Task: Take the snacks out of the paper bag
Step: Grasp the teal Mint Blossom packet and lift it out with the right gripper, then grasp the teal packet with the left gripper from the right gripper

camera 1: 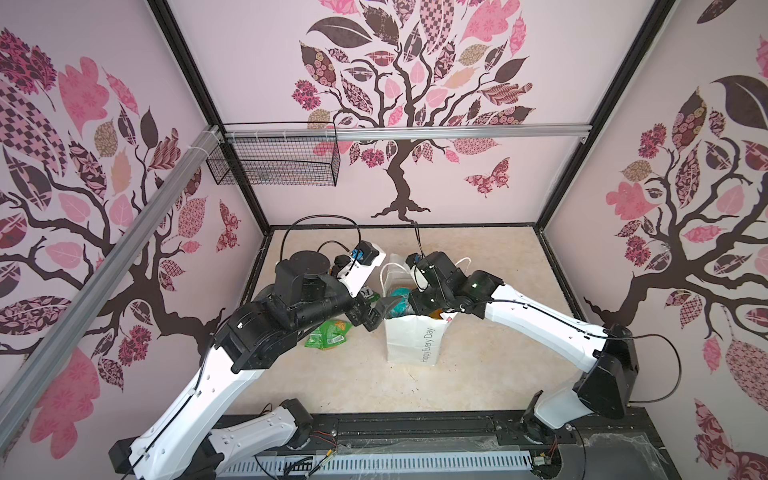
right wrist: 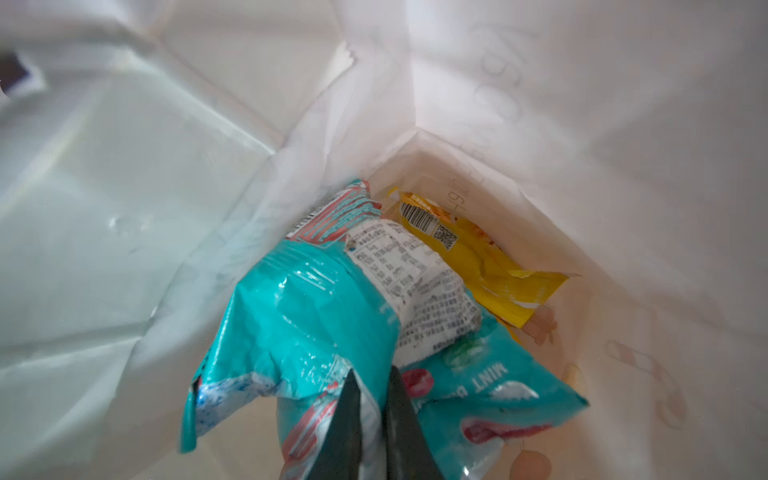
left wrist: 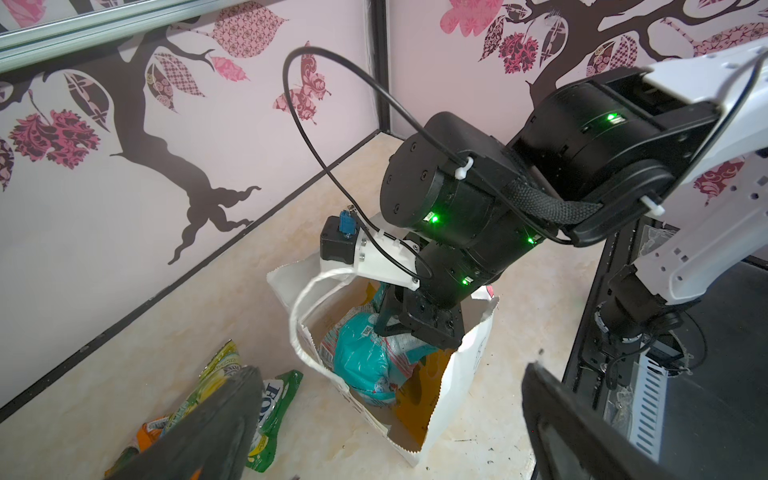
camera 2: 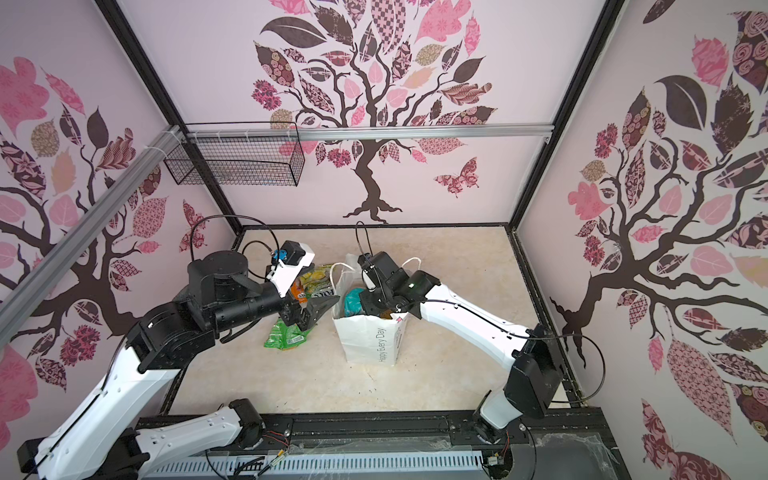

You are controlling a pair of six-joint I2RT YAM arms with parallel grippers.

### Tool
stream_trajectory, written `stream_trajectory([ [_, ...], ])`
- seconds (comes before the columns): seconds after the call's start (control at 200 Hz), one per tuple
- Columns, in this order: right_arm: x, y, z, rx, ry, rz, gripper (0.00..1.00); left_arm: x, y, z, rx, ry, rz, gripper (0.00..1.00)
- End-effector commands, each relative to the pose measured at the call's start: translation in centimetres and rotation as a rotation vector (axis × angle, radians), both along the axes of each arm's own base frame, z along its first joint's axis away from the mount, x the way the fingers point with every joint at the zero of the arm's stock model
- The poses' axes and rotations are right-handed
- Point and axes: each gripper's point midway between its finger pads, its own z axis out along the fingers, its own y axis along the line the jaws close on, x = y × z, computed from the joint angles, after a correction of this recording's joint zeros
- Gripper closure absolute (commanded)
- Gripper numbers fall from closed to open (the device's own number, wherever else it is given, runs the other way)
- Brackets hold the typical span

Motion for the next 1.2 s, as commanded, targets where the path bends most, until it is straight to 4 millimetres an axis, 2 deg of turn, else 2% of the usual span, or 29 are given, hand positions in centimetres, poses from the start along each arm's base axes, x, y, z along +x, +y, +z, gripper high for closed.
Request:
stream_trajectory([
  [0.0,0.4,-0.3,4.4,0.065,-0.091,-0.021,0.91,0.0,-0.2,0.1,-0.013,-0.007,-0.005,0.01],
  [0.19,0.5,-1.0,7.1,0.098,-0.155,-0.042,0.92,-0.1,-0.1,0.2,-0.025,-0.009,-0.004,0.02],
  [0.55,0.1,-1.9,10.1,0.154,-0.215,-0.062,0.92,-0.1,-0.1,0.6,-0.048,-0.006,0.004,0.02],
  [0.77,-0.3,-3.3,12.6,0.18,-0.275,-0.09,0.93,-0.2,-0.4,1.4,-0.11,-0.011,0.005,0.02],
  [0.99,-1.3,-4.9,16.8,0.274,-0.361,-0.12,0.93,0.8,0.1,2.8,-0.194,-0.008,0.082,0.01],
  [1.195,-2.3,-6.7,21.3,0.38,-0.488,-0.136,0.94,1.3,0.0,5.6,-0.469,0.103,0.156,0.02],
])
